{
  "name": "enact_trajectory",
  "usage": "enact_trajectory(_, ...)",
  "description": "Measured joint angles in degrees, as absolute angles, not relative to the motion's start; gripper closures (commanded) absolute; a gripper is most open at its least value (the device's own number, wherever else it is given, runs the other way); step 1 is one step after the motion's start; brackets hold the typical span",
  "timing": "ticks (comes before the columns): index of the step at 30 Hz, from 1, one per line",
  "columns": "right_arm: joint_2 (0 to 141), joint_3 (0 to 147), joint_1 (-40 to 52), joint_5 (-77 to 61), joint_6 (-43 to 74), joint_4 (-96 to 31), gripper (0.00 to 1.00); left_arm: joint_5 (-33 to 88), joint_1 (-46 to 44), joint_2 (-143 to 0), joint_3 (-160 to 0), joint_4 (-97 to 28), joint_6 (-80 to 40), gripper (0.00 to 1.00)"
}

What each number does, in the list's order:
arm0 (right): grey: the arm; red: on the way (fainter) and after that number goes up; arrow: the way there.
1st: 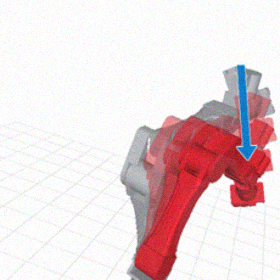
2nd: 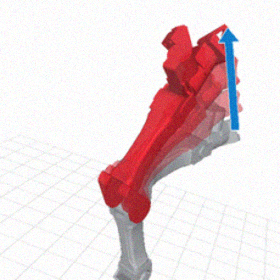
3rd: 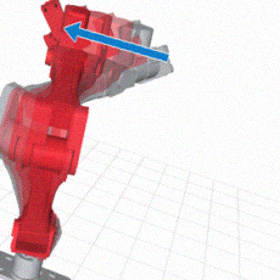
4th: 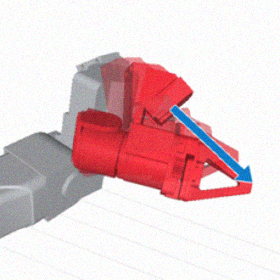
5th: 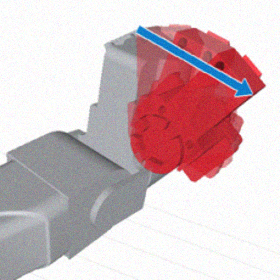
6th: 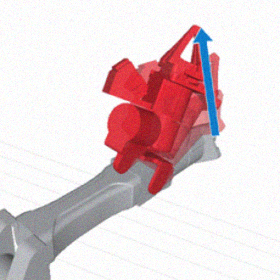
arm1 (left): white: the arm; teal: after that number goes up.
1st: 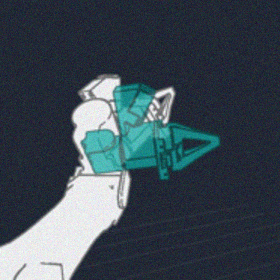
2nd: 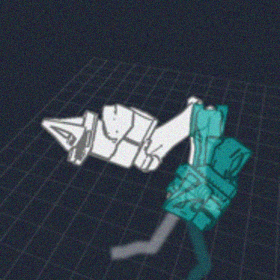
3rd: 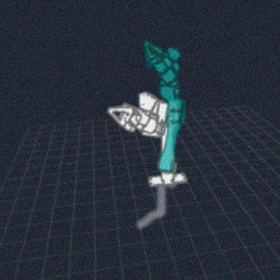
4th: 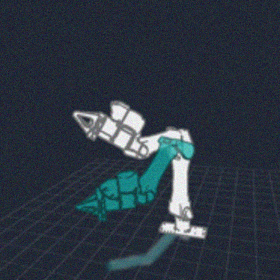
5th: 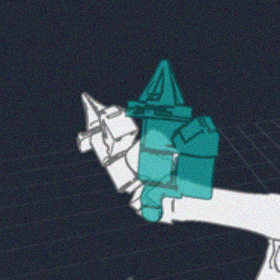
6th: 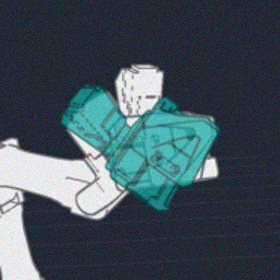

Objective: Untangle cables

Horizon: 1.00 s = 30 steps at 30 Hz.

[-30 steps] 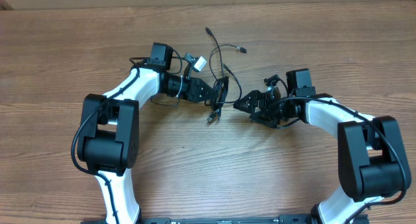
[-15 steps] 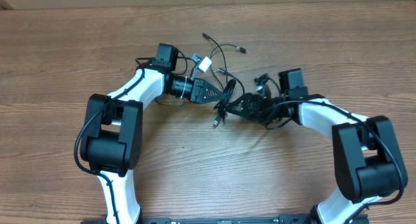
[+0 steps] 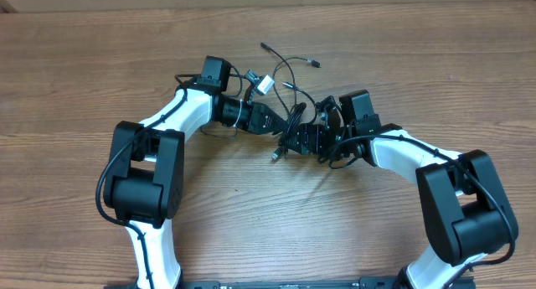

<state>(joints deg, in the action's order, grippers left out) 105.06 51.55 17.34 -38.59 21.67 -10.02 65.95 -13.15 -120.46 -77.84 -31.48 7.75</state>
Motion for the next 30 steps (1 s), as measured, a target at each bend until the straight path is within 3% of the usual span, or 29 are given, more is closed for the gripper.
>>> enact_trajectory(13, 104.40, 51.72, 17.37, -35.09, 27.70, -10.31, 0.02, 65.04, -14.28, -120.46, -77.84, -30.83, 7.46, 0.82)
enact_trajectory(30, 102.32, 53.84, 13.96, -27.42, 39.13, -21.28, 0.00, 64.77, -11.77, -120.46, -77.84, -32.10, 7.44, 0.75)
